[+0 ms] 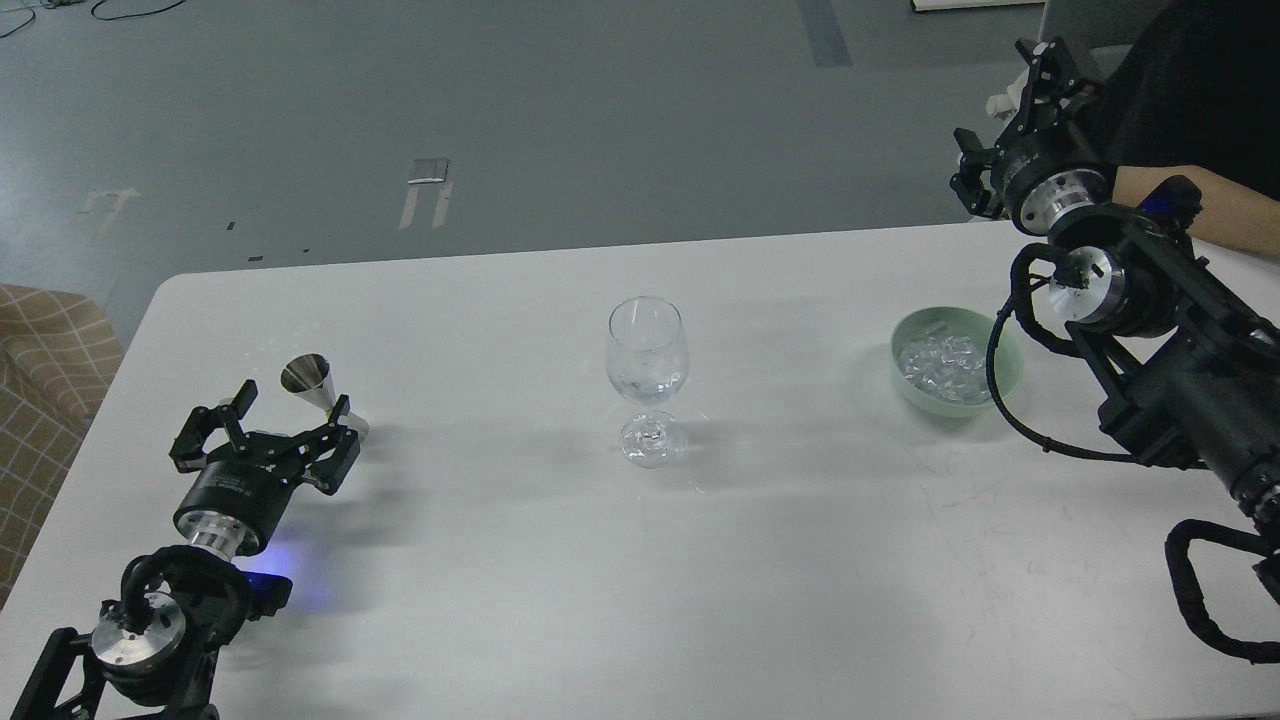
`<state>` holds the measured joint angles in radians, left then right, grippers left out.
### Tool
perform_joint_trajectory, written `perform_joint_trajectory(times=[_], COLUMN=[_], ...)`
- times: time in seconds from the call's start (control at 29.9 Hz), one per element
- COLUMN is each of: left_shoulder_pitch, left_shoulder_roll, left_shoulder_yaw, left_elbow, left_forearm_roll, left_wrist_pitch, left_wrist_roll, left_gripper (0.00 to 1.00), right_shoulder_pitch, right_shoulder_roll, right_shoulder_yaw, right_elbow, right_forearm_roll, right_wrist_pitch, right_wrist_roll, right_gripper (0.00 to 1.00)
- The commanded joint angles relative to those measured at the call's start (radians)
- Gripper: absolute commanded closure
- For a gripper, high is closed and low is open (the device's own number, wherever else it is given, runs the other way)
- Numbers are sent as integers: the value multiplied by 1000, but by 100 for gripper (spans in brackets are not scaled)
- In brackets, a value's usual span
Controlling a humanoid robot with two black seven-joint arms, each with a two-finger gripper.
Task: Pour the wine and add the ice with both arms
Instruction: 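Set the jigger down, open the left gripper and withdraw, then move the right gripper down toward the green ice bowl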
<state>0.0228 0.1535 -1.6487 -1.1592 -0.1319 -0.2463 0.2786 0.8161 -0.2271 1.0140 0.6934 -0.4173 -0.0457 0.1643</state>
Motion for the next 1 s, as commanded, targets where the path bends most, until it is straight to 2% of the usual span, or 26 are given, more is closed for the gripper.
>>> perform_joint_trajectory(times=[0.0, 0.17, 0.3, 0.43, 0.57, 0.6, 0.74, 0.8, 0.97], left_shoulder_pitch=[49, 121, 141, 151, 128, 128, 21, -26, -226], left_shoulder_roll=[11, 46, 116, 269, 431, 431, 555, 571, 603], left_shoulder_yaw=[-5, -23, -71, -76, -101, -102, -114, -112, -76], left_elbow=[-56, -111, -106, -99, -91, -91, -53, -39, 27], left_forearm_roll=[-2, 0, 0, 23, 174, 175, 322, 353, 490], left_wrist_pitch=[2, -21, -117, -168, -224, -225, -242, -242, -242], left_wrist_roll=[11, 31, 33, 28, 21, 21, 22, 22, 28], left_gripper=[2, 2, 2, 2, 2, 2, 2, 2, 2], right_shoulder_pitch=[0, -2, -2, -2, 3, 3, 14, 17, 11], right_shoulder_roll=[-1, -3, -6, -8, -14, -14, -86, -110, -276], right_shoulder_yaw=[1, 3, 5, 5, -12, -12, -142, -186, -316], right_elbow=[0, 1, 1, 3, 6, 6, 40, 60, 205], right_forearm_roll=[0, 0, 0, 0, -15, -15, -52, -78, -253], right_wrist_pitch=[0, 1, 1, 1, 7, 7, 10, 10, 10], right_wrist_roll=[0, 0, 0, 0, -2, -2, 1, 3, 3], right_gripper=[0, 0, 0, 0, 0, 0, 0, 0, 0])
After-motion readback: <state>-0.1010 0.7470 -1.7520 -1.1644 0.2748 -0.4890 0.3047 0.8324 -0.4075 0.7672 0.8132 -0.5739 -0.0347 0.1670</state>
